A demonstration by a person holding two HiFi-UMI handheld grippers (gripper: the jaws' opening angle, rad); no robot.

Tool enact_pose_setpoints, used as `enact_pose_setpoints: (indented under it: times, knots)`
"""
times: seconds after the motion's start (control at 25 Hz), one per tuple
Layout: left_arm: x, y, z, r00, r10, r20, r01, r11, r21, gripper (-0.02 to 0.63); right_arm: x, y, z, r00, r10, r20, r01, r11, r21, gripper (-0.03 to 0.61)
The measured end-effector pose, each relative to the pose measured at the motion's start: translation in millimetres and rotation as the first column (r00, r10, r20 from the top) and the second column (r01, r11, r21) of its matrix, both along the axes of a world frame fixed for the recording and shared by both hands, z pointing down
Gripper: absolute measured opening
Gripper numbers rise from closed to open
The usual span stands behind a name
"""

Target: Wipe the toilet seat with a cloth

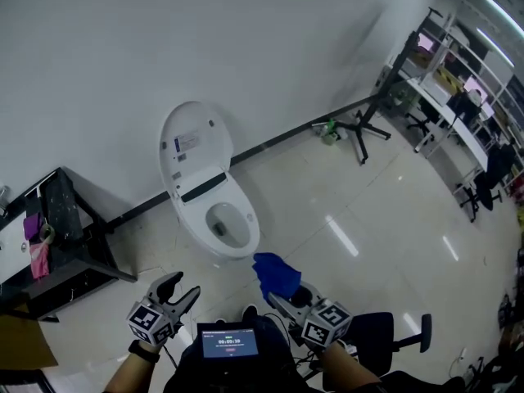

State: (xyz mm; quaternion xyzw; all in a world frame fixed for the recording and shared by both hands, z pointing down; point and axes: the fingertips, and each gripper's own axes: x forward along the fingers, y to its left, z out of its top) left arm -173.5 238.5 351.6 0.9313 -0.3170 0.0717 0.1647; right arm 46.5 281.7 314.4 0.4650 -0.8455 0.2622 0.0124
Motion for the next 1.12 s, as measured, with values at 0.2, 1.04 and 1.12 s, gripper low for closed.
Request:
enact_pose_setpoints:
  times: [0.2, 1.04, 1.12]
  knots:
    - [2.5, 24.4, -17.9, 1.0, -0.005, -0.01, 0.005, 1.0, 0.002, 0.249, -7.2, 30.9, -14.5, 1.0, -0.002, -0.016, 0.003, 1.0, 0.026, 0.229]
    - [34.0, 54.2, -53.4, 1.0, 0.017, -0.019, -0.015, 0.997, 0.071, 0.249, 7.1, 48.1, -41.9, 0.999, -0.024, 0.028, 0.022, 0.998, 0.06, 0.229]
    - [30.4, 52.7, -43.3, 0.999, 0.032, 0.001, -0.032, 0.995, 0.097, 0.249, 7.0, 47.5, -41.8, 0.999, -0.026, 0.031, 0.024, 0.998, 0.059, 0.229]
